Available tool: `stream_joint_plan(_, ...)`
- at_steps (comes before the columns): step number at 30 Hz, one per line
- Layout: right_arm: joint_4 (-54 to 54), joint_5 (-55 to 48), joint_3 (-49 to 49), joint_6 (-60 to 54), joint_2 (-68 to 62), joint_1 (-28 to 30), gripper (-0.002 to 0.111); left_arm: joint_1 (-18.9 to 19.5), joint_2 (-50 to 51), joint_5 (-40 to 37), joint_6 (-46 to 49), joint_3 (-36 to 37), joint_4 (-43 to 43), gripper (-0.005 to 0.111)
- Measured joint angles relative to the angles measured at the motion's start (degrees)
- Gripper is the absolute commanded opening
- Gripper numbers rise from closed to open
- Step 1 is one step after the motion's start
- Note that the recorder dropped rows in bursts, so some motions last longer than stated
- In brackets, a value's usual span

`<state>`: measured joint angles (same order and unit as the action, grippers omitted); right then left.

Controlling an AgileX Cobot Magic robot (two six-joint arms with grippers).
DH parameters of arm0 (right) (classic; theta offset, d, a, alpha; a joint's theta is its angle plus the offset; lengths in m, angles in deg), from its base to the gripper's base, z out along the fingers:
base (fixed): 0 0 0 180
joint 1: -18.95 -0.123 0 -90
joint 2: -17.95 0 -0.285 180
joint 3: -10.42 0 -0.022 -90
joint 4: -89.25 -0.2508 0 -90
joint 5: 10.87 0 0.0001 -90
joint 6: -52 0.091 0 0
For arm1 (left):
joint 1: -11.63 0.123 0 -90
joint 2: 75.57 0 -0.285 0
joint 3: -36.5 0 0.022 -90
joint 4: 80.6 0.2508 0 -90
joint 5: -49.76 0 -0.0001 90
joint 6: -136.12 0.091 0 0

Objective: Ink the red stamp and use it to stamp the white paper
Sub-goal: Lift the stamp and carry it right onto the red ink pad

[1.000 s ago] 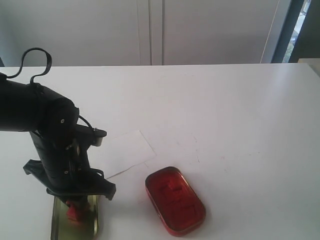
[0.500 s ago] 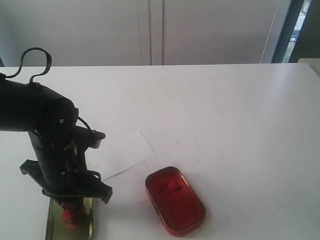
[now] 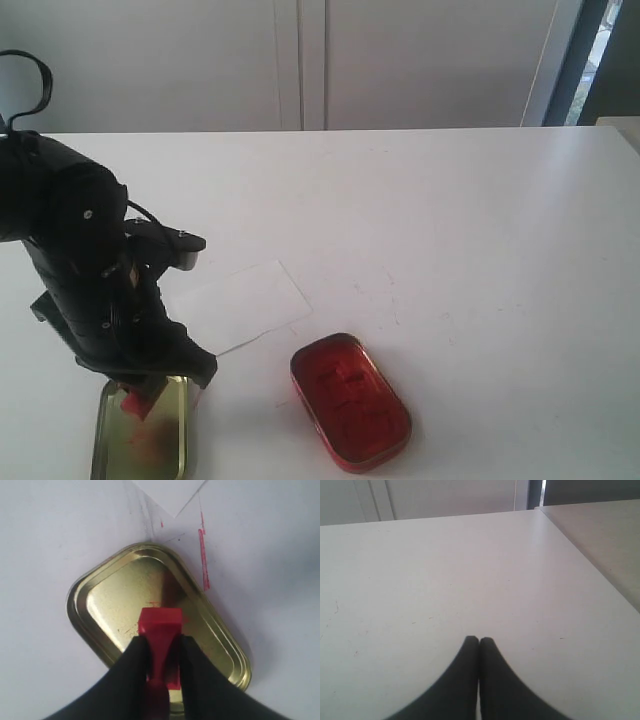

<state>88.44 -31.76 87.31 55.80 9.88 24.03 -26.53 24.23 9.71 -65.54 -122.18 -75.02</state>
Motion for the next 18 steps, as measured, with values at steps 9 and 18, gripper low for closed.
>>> stream_joint_plan(9, 0.0, 0.0, 0.0, 0.0, 0.0, 0.0, 0.0, -1.18, -0.41, -6.16, 6.63, -5.47, 0.0, 0.0)
stream_joint_plan(18, 0.0, 0.0, 0.0, 0.0, 0.0, 0.0, 0.0, -5.05, -0.16, -7.06, 10.07, -12.29, -1.46, 0.0)
